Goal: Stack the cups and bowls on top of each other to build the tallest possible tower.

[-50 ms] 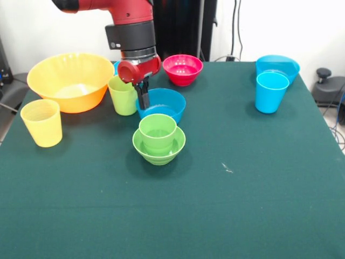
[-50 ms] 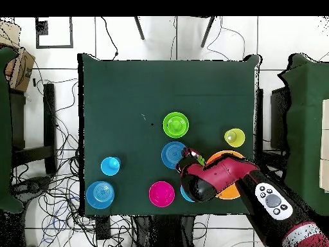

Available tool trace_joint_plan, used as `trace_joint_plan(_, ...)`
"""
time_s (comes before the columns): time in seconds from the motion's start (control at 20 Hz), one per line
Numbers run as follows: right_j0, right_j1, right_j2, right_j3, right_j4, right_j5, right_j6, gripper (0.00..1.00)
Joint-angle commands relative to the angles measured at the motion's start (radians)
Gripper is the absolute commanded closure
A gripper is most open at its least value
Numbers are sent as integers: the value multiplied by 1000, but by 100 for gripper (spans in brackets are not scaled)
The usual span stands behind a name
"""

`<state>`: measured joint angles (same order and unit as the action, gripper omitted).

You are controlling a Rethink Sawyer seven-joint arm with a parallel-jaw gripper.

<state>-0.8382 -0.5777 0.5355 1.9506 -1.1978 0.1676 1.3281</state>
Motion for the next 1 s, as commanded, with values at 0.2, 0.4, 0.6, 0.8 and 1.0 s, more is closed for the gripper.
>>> trace_joint_plan(0.2,71,-1,-66,-93,-31,-65,126,100)
trace_joint_plan(0.4,90,3,-103,-101,-12,-97,143,0)
trace_joint_plan(0.6,104,3,-119,-106,-10,-102,137,0)
trace_joint_plan(0.8,109,7,-136,-109,1,-127,141,0)
trace_joint_plan(1.0,118,14,-155,-115,3,-156,144,0)
